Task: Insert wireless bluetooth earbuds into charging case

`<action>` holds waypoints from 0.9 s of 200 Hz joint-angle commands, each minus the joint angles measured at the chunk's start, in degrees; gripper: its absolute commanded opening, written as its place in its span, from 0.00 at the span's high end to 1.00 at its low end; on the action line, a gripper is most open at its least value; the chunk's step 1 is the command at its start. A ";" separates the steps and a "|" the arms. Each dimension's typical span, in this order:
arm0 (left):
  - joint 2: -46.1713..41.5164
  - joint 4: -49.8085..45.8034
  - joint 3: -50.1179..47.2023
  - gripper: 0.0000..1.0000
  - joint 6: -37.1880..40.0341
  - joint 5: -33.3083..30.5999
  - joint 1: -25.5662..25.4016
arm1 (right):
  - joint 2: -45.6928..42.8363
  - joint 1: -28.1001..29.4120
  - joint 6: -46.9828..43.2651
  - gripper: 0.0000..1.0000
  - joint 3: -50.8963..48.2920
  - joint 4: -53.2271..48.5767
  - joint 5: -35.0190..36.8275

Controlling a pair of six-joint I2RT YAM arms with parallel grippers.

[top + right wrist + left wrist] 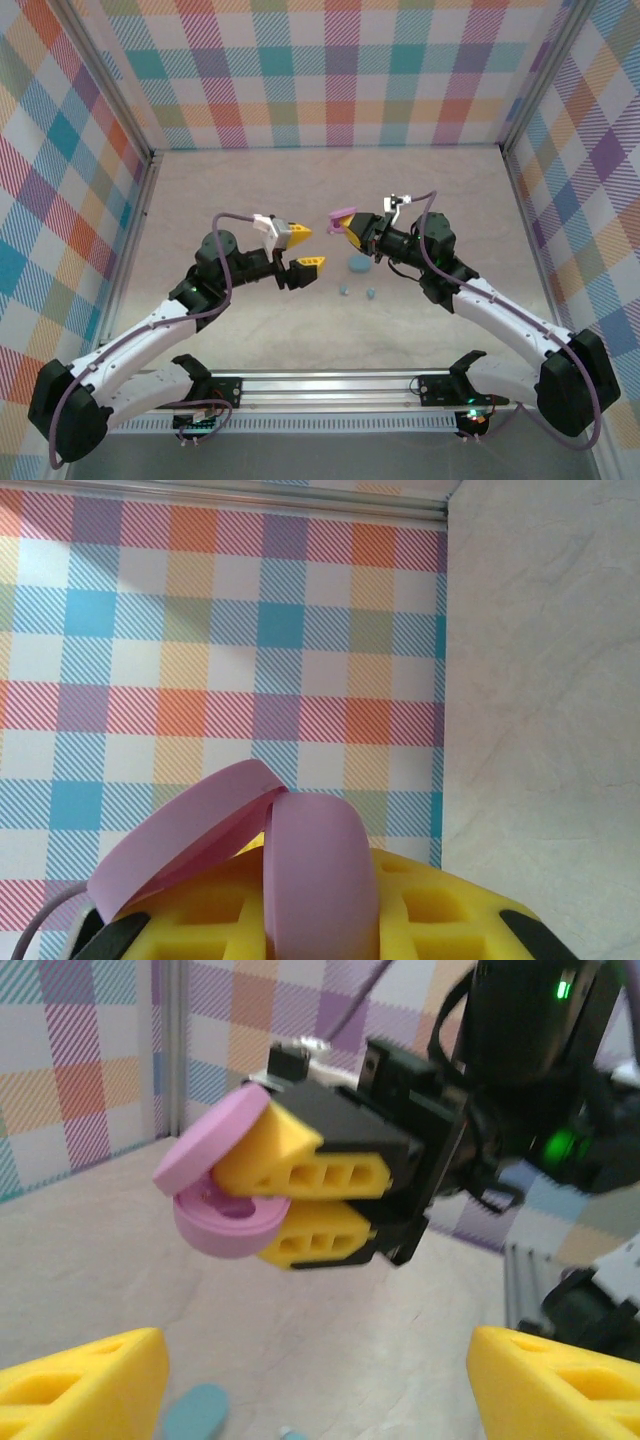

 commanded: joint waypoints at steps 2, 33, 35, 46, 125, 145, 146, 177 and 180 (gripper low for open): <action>3.51 6.78 -1.68 0.24 9.31 2.05 -0.60 | -0.28 1.02 -0.51 0.96 0.31 3.39 -0.09; 5.76 10.47 -0.82 0.26 11.40 0.90 -1.02 | 0.81 1.82 -0.53 0.96 -0.18 7.49 -1.40; 5.82 10.50 -0.74 0.26 11.61 0.74 -1.04 | 0.86 1.83 -0.57 0.96 -0.19 7.62 -1.48; 5.98 10.50 -0.38 0.27 12.73 -0.13 -1.22 | 0.92 2.16 -0.86 0.96 -0.10 7.87 -1.79; 7.87 17.40 0.67 0.32 9.38 -4.13 -1.26 | 2.84 3.16 0.34 0.96 -0.48 11.59 -2.37; 8.79 17.09 1.69 0.33 8.86 -4.09 -1.39 | 3.38 3.41 1.09 0.96 -0.61 12.65 -2.43; 8.81 17.14 1.72 0.33 8.79 -4.09 -1.39 | 3.40 3.41 1.07 0.96 -0.59 12.68 -2.46; 9.59 18.50 2.05 0.34 8.02 -4.38 -1.39 | 3.35 3.60 0.88 0.96 -0.62 12.29 -2.39; 9.62 18.44 2.16 0.35 8.02 -4.36 -1.39 | 3.32 3.59 0.88 0.96 -0.62 12.20 -2.38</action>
